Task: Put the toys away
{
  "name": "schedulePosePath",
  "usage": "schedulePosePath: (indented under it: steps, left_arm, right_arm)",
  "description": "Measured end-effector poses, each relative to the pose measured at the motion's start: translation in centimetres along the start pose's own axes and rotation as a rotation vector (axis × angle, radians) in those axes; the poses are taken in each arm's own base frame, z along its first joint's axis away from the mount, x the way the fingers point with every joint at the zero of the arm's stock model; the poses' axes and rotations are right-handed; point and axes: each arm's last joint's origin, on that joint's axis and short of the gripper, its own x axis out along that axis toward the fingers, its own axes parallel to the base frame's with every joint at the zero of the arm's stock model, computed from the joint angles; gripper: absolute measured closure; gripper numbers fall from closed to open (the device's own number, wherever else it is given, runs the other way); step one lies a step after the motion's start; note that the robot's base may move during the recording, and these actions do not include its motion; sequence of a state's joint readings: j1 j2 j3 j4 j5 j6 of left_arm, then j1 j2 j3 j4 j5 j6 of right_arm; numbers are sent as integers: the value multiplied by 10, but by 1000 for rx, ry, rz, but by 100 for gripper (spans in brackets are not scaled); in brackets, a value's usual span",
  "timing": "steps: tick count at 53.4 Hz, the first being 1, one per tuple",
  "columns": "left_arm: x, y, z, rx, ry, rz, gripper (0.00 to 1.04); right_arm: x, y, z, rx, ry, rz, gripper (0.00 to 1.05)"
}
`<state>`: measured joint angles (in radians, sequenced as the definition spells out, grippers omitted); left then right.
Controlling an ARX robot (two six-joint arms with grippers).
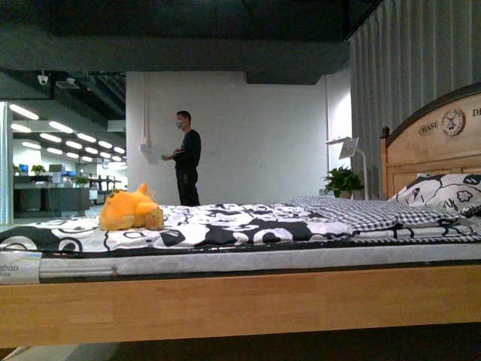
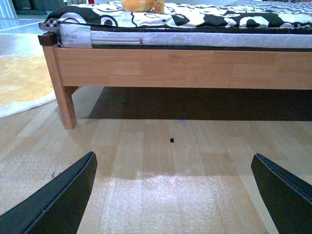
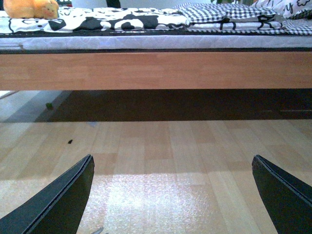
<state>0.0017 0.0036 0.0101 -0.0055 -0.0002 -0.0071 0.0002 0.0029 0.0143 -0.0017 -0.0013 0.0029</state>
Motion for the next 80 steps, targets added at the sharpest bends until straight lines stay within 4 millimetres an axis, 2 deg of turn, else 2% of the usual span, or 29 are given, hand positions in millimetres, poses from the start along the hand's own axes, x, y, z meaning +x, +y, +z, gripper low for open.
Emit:
schedulePosePath:
  steps: [80]
  left_arm:
    - [0,0,0,0,0,0,6]
  right_arm:
    - [0,0,0,0,0,0,7]
